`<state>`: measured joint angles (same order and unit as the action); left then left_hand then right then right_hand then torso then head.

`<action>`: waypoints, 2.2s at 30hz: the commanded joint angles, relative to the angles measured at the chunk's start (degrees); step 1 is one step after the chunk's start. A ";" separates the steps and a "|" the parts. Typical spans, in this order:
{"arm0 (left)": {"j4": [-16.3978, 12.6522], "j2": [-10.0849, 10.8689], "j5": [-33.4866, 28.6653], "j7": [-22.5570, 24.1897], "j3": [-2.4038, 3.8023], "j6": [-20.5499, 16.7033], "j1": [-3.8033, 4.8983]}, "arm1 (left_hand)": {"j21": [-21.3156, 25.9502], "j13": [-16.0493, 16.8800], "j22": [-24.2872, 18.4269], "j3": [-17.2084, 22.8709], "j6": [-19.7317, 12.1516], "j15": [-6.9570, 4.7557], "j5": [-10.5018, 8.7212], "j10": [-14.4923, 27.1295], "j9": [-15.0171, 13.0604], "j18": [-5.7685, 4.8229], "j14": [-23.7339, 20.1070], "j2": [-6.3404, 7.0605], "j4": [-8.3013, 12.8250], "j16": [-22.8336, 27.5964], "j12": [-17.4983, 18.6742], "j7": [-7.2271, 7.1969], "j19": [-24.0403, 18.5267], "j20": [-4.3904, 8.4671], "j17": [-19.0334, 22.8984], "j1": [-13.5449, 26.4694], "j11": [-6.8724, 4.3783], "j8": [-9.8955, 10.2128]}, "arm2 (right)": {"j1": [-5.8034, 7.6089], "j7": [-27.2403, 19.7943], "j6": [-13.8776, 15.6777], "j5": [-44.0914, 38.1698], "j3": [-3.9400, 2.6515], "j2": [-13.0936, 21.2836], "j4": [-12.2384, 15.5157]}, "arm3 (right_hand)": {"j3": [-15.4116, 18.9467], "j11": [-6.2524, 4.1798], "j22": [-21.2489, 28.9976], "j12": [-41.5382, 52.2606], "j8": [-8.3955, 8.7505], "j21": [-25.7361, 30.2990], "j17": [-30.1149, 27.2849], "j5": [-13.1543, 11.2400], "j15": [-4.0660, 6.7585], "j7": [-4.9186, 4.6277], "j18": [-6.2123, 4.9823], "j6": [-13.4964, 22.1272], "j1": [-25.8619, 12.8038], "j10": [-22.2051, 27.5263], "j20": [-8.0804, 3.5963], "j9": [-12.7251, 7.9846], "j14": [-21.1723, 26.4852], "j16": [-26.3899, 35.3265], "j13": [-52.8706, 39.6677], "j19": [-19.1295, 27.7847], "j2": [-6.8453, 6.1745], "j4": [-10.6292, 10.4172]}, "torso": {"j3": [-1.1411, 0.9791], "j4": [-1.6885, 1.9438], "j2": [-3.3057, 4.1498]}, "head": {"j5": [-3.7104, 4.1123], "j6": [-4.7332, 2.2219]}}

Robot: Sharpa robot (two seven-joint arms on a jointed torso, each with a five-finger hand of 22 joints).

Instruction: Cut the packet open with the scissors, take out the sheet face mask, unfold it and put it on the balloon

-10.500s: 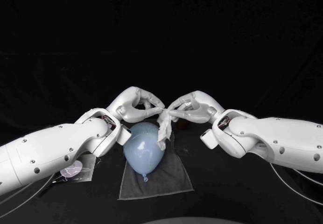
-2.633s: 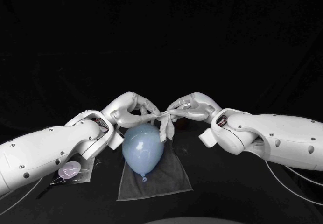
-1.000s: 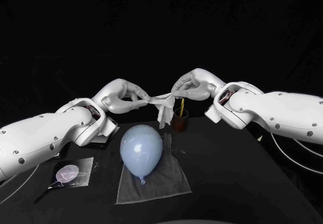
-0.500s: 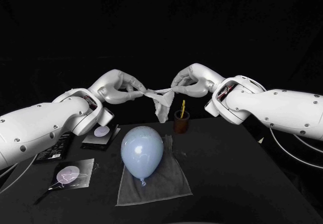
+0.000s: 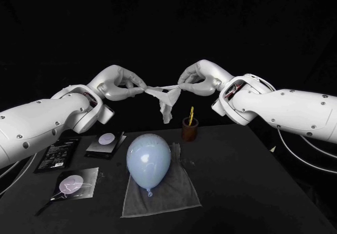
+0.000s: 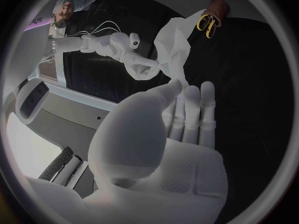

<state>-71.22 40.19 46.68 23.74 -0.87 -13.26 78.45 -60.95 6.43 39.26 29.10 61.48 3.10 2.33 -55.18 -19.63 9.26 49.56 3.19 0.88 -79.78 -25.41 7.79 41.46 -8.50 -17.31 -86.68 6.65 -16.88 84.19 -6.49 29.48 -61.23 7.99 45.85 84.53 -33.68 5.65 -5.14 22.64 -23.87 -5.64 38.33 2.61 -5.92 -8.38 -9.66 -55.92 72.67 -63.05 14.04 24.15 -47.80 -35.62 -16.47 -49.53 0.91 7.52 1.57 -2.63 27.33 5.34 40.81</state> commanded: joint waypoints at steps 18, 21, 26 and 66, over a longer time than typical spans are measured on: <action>5.98 -3.10 1.32 2.83 0.41 -0.88 2.24 | -0.48 0.08 0.18 0.19 -0.35 0.00 0.37 0.44 -0.32 1.08 -0.38 -0.22 0.57 -0.14 0.24 0.52 -0.49 -0.04 -0.14 0.22 -0.12 -0.58 | 1.54 -1.05 2.22 -2.41 -0.30 -4.18 -6.75 | 0.07 -0.03 -0.12 0.51 -0.90 -0.29 -0.09 0.15 0.33 -0.16 -1.00 -0.46 0.54 0.45 -0.13 5.47 -0.13 -0.29 -0.17 -0.34 0.40 0.45 | -0.03 -0.02 0.13 | -0.22 -1.16; 6.11 -3.58 1.50 2.94 0.46 -1.04 2.38 | -0.51 0.09 0.20 0.20 -0.41 0.00 0.37 0.47 -0.37 1.09 -0.40 -0.25 0.61 -0.15 0.24 0.60 -0.51 -0.05 -0.15 0.23 -0.12 -0.60 | 1.62 -1.17 2.04 -2.44 -0.31 -4.78 -6.99 | 0.07 -0.03 -0.12 0.53 -0.90 -0.29 -0.10 0.15 0.33 -0.17 -1.00 -0.46 0.55 0.46 -0.13 5.47 -0.13 -0.29 -0.17 -0.34 0.40 0.45 | -0.02 -0.06 0.05 | -0.16 -0.85; 6.72 -4.13 1.97 3.05 0.54 -1.04 2.47 | -0.59 0.11 0.26 0.22 -0.55 -0.01 0.37 0.54 -0.50 1.11 -0.44 -0.31 0.72 -0.18 0.23 0.75 -0.55 -0.07 -0.15 0.20 -0.12 -0.65 | 1.67 -1.37 2.28 -2.38 -0.37 -5.27 -7.38 | 0.06 -0.02 -0.13 0.55 -0.91 -0.30 -0.11 0.16 0.33 -0.17 -1.00 -0.45 0.56 0.47 -0.13 5.47 -0.14 -0.30 -0.19 -0.35 0.42 0.45 | -0.01 0.01 0.00 | -0.17 -1.09; -0.13 1.01 0.16 0.59 -0.38 -0.68 2.74 | -1.15 0.13 0.60 0.40 -1.48 0.19 0.38 1.16 -1.77 1.18 -0.66 -0.75 1.26 -0.08 0.48 1.53 -0.78 -0.23 -0.04 0.42 0.18 -1.23 | -0.76 -3.76 1.22 3.98 -0.17 -4.57 -5.49 | 0.12 0.02 -0.30 1.27 -1.09 -0.59 -0.54 0.15 0.41 -0.26 -0.98 -0.27 0.78 0.82 -0.27 5.54 -0.58 -0.57 -0.59 -0.65 0.57 0.14 | -0.06 0.25 -0.82 | -1.66 -0.33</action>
<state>-70.72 41.03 47.95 24.83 -1.32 -14.04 81.16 -61.85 6.54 39.80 29.49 60.25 3.09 2.33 -54.56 -21.04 9.74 49.15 2.81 1.92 -79.77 -25.12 9.00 40.90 -8.65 -17.40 -86.28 6.86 -17.73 83.46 -9.23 31.41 -59.36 7.94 41.11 78.73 -33.50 5.76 -5.34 23.62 -24.18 -5.87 37.82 2.50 -5.72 -8.44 -10.14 -55.80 72.97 -62.74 13.84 24.15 -48.01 -35.85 -17.01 -49.73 1.20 7.66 1.55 -2.41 26.57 3.76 40.27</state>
